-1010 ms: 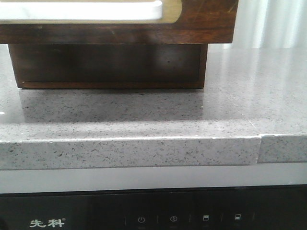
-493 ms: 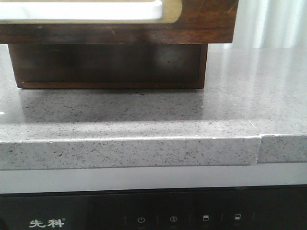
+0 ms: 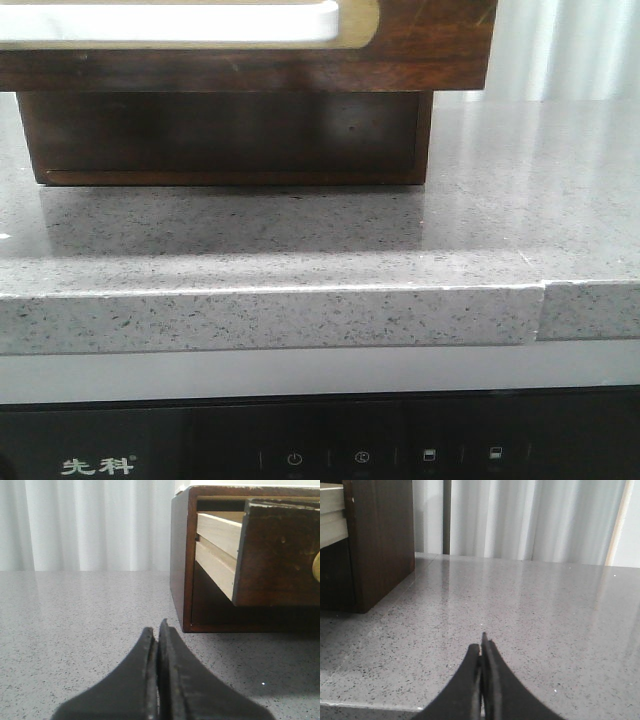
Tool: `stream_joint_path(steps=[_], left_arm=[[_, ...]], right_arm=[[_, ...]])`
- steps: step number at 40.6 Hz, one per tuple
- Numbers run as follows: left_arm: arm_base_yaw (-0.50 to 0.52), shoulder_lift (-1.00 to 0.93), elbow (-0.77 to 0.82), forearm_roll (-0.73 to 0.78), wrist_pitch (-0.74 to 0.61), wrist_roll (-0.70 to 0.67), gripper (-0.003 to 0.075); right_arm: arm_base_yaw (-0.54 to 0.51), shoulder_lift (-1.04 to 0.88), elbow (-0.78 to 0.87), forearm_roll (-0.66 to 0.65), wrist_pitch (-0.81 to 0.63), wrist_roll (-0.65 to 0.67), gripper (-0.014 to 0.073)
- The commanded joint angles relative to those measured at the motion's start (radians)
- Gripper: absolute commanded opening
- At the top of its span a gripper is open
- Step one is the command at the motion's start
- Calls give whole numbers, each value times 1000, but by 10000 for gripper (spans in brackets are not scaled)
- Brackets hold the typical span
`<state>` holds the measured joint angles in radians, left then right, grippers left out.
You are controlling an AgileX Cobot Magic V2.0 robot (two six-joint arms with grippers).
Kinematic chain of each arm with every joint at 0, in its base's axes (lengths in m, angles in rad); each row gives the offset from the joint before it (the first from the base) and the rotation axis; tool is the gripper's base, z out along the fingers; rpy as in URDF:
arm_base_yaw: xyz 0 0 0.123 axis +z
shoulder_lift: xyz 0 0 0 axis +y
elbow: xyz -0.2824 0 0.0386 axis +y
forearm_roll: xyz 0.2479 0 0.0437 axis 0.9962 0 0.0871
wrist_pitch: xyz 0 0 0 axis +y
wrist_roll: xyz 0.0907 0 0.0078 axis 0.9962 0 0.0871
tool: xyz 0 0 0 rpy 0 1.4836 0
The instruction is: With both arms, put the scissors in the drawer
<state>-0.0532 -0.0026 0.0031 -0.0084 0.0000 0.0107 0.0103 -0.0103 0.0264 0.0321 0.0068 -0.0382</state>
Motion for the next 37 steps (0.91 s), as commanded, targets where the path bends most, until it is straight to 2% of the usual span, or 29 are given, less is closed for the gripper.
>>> stream_joint_path(steps=[1,9,37], left_arm=[[0,-19,27,-6,-80,2,-20],[0,-19,27,-6,-80,2,-20],[0,-19,27,-6,-80,2,-20]], right_arm=[[1,-17,1,-26,-94,38,-67],[1,-17,1,-39,-87,86,-67],[1,-17,1,-40,-64,86,-67]])
